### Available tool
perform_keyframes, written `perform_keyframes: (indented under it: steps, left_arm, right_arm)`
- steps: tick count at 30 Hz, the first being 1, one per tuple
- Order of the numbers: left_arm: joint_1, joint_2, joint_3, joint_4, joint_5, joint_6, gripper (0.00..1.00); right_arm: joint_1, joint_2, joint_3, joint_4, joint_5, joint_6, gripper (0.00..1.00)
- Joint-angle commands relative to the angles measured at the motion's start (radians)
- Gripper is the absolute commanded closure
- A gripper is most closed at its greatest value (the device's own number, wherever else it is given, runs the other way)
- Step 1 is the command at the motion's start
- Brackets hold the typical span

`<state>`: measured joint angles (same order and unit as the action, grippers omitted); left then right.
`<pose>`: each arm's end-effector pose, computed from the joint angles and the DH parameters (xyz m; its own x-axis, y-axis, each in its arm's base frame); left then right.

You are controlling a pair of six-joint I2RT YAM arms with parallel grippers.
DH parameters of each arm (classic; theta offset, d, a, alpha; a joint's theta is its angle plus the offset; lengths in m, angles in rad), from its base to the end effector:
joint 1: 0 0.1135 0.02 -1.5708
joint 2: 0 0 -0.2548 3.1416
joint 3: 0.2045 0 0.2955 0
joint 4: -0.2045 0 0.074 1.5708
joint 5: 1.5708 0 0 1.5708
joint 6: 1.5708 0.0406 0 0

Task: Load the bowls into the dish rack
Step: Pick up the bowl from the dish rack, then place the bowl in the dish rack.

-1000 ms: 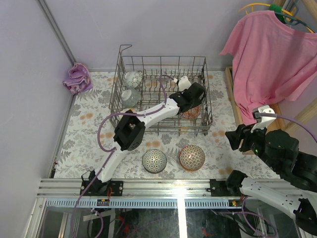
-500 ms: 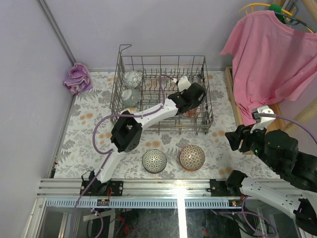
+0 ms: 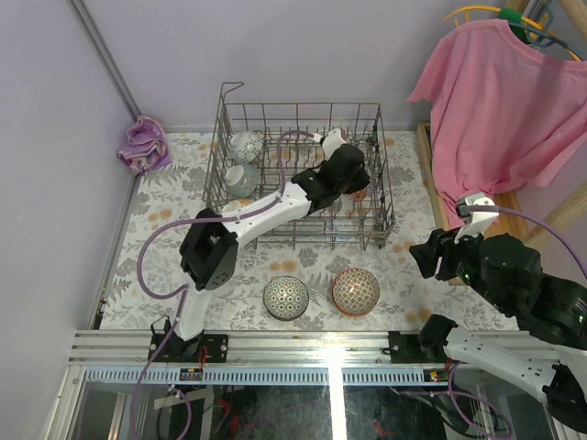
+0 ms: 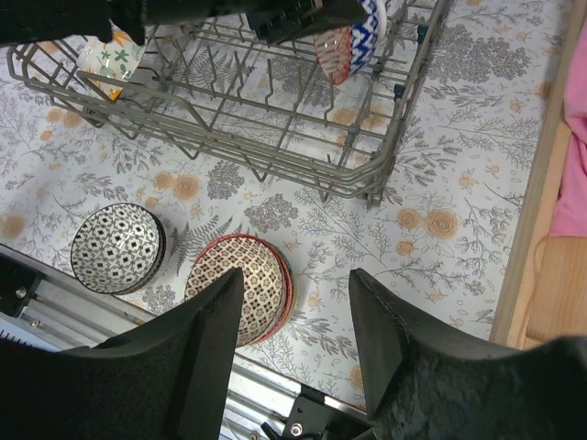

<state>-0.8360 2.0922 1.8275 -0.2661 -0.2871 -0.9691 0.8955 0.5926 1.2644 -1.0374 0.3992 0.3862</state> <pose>0.3701 -0.3924 0.2595 -0.6438 -0.4668 -0.6063 0.0303 0.7762 -0.6298 0.0760 0.0696 0.4430 -0.3924 0.0652 -0.9175 -0.3718 0.9011 0.2231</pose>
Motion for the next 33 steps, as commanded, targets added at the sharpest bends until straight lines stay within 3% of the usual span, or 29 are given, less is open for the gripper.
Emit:
perform_keyframes:
  steps: [1,4,10,21,26,33]
  left_arm:
    - [0.007,-0.119,-0.034,0.169,0.044,0.105,1.0]
    - [0.019,-0.145,-0.052,0.238,0.134,0.153,1.0]
    - [0.081,-0.135,-0.047,0.332,0.461,0.172,1.0]
    - [0.219,-0.051,-0.145,0.58,0.895,-0.003,1.0]
    - [0.253,0.014,-0.177,0.715,1.026,-0.1,1.0]
    - [0.276,0.065,-0.21,0.792,1.08,-0.154,1.0]
  right_arm:
    - [-0.004,0.025,0.026,0.03,-0.027,0.001,0.44]
    - [-0.005,0.038,0.028,0.032,-0.029,0.003,0.44]
    - [-0.004,0.063,0.043,0.034,-0.022,0.005,0.44]
    - [-0.006,0.106,0.028,0.056,-0.027,0.02,0.45]
    - [-0.005,0.125,0.017,0.076,-0.029,0.023,0.45]
    - [-0.004,0.158,0.003,0.103,-0.036,0.014,0.45]
